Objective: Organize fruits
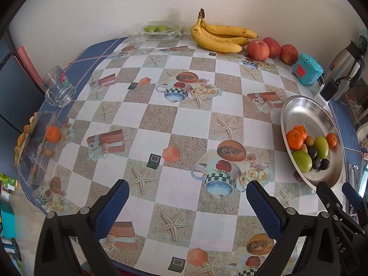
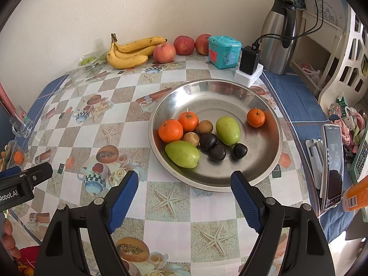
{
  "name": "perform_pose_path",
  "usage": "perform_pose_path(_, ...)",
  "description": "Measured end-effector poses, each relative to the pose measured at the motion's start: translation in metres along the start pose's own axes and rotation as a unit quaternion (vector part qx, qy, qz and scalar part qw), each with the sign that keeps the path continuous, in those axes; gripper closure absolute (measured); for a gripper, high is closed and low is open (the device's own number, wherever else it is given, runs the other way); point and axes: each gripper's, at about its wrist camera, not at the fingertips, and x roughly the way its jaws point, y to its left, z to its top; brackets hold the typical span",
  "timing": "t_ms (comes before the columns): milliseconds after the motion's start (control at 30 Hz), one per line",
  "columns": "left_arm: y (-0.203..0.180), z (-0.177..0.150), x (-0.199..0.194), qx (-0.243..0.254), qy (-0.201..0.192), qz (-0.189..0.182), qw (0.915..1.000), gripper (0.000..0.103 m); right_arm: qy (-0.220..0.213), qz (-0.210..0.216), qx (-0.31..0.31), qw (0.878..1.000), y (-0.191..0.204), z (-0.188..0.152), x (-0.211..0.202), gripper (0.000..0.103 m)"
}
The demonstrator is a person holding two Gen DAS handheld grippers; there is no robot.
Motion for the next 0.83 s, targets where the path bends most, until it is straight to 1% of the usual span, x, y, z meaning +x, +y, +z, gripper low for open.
perform_pose_path(567,-0.0004,-0.0027,-0.0013,0.002,0.002,-0.002,1.0,0.0,0.001,0.0,0.0,1.0,-0.0004,-0.0006,0.0009,0.02)
perform_pose_path(667,-0.0012,-0.0035,-0.0076,0.002,-0.011,-0.02,0.9997,0.0,0.001,0.0,0.0,1.0,-0.0005,-0.0005,0.001,0.02)
perform_pose_path(733,-0.0028,-0.0028,-0.0098,0.006,-0.018,-0.017,0.9997,0.0,0.001,0.0,0.0,1.0,-0.0005,-0.0004,0.0009,0.02)
perform_pose_path(833,-0.0015,-0.0026,-0.0081,0.002,-0.014,-0.018,0.9997,0.0,0.001,0.0,0.0,1.0,-0.0013,-0.0024,0.0013,0.02)
